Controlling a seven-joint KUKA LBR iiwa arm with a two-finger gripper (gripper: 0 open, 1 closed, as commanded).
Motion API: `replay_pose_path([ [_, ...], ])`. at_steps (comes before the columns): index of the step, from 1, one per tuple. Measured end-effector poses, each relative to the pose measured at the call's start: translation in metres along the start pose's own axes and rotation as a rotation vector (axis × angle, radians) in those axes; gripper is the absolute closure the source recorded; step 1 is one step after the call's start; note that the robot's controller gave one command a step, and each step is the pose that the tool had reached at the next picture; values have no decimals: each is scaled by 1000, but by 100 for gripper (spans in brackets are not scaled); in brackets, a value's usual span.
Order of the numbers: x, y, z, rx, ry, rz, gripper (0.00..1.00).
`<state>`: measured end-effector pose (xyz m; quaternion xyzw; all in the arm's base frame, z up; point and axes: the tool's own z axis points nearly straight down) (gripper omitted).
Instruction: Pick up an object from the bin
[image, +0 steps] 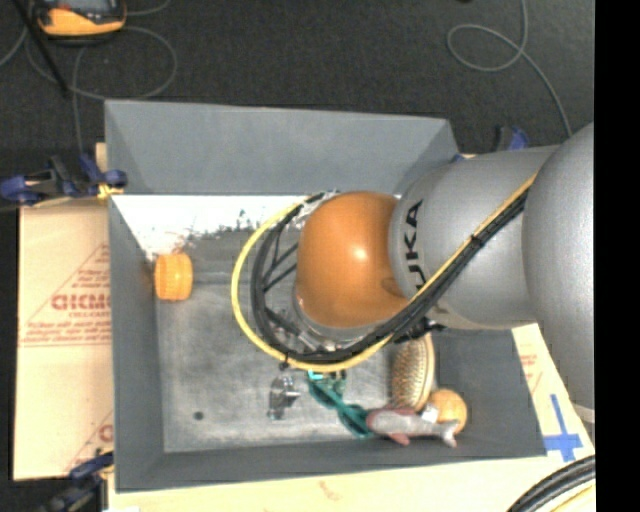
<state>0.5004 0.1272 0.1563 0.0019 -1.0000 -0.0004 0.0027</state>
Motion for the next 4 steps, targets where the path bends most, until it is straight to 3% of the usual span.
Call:
replay_pose_path([
  [1, -2, 0, -3, -1, -7, 3, 0],
  [2, -10, -51, -29, 1, -6, -59, 0],
  [3, -12, -75, 7, 0, -18, -34, 0],
  [4, -4, -103, -17, 1, 3, -200, 0],
])
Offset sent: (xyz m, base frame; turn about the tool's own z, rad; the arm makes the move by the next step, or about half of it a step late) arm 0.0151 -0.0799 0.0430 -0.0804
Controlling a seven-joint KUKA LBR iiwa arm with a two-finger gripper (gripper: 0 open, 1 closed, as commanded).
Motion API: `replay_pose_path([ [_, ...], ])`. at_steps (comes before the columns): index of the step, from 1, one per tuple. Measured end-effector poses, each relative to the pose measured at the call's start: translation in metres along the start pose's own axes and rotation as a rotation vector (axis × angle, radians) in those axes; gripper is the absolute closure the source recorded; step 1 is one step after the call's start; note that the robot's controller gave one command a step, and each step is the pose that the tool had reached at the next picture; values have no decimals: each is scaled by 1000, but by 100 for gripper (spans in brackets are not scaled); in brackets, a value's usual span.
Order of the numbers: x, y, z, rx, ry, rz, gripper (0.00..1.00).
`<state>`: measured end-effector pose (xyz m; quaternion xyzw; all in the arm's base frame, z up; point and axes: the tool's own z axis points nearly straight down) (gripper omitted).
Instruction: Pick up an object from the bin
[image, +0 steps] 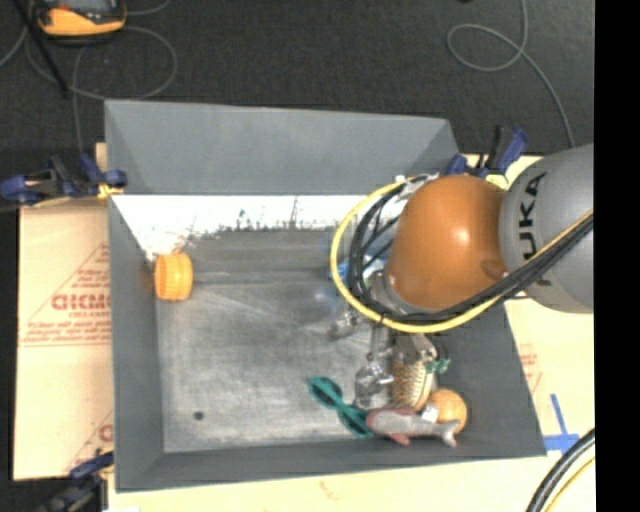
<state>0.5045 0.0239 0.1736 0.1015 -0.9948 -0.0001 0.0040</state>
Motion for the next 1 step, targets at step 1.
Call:
replay_pose_path([
  [1, -27, -37, 97, -1, -15, 98, 100],
])
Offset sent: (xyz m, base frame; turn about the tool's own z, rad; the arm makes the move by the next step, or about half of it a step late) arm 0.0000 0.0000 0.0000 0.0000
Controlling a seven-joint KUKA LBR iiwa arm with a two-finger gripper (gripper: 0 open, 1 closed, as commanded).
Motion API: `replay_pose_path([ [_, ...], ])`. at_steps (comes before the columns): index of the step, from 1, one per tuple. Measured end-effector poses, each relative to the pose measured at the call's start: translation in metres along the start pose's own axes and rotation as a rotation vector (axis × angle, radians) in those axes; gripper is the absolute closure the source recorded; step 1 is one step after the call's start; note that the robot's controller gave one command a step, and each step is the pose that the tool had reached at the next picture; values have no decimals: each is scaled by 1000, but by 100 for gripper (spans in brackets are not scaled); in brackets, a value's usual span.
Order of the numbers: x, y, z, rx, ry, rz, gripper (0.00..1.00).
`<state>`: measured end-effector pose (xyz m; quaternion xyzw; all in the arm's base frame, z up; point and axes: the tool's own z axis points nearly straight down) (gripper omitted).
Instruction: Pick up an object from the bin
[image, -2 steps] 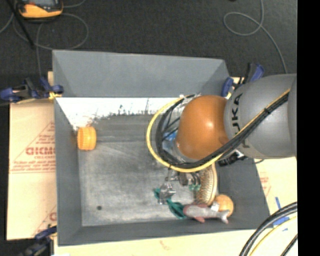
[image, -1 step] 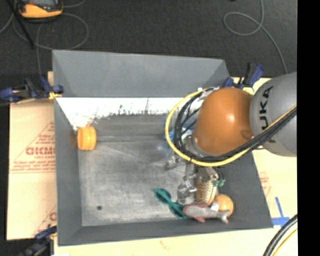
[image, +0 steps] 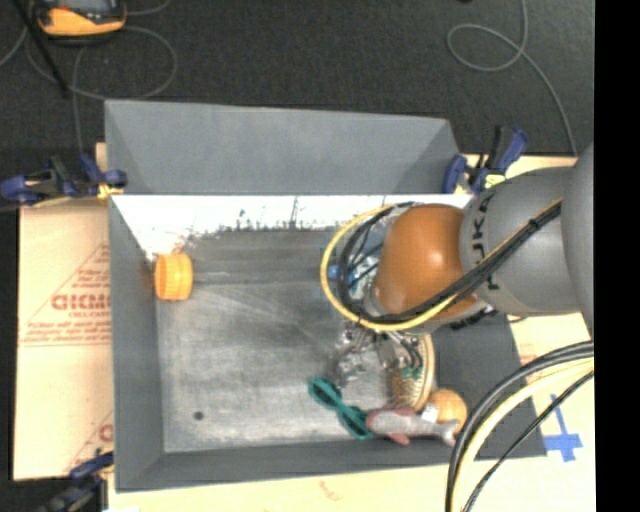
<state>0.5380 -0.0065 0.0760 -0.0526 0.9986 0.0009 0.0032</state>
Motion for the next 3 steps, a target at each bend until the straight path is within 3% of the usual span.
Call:
replay_pose_path([
  [1, 1, 0, 2, 0, 3, 2, 0],
  [2, 1, 0, 1, 0, 3, 3, 0],
  [3, 40, 12, -32, 0, 9, -5, 0],
])
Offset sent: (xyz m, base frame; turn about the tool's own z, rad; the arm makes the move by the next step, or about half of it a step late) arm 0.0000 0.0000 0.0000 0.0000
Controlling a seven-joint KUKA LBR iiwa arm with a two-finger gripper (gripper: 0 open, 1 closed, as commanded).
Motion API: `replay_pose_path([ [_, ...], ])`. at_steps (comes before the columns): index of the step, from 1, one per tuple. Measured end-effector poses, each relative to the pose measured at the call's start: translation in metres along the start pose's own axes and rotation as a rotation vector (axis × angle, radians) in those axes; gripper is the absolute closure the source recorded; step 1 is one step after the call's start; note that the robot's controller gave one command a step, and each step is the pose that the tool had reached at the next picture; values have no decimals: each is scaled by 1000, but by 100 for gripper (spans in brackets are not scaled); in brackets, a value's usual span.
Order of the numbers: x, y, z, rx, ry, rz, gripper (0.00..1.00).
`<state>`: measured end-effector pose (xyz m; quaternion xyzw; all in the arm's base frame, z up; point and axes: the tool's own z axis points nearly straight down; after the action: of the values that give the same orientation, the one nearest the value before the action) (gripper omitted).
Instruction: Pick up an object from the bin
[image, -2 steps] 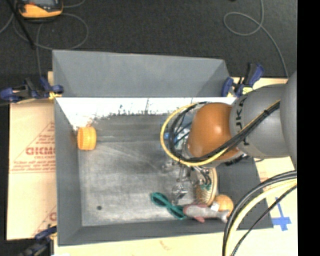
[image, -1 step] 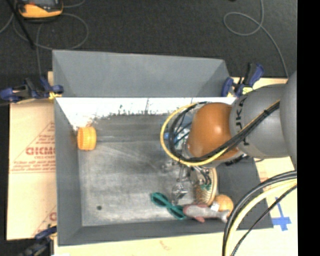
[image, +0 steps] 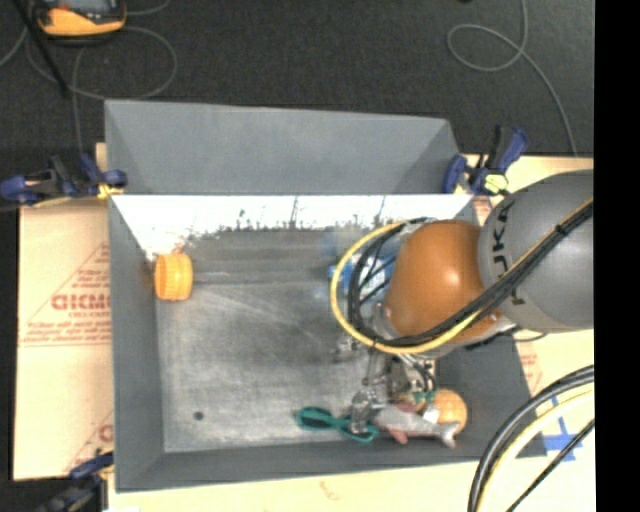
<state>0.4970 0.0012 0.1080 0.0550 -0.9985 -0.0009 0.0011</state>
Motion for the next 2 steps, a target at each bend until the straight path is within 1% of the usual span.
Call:
replay_pose_path([
  [1, 11, 40, 3, 2, -6, 19, 0],
  [2, 11, 50, 34, 1, -19, -92, 100],
])
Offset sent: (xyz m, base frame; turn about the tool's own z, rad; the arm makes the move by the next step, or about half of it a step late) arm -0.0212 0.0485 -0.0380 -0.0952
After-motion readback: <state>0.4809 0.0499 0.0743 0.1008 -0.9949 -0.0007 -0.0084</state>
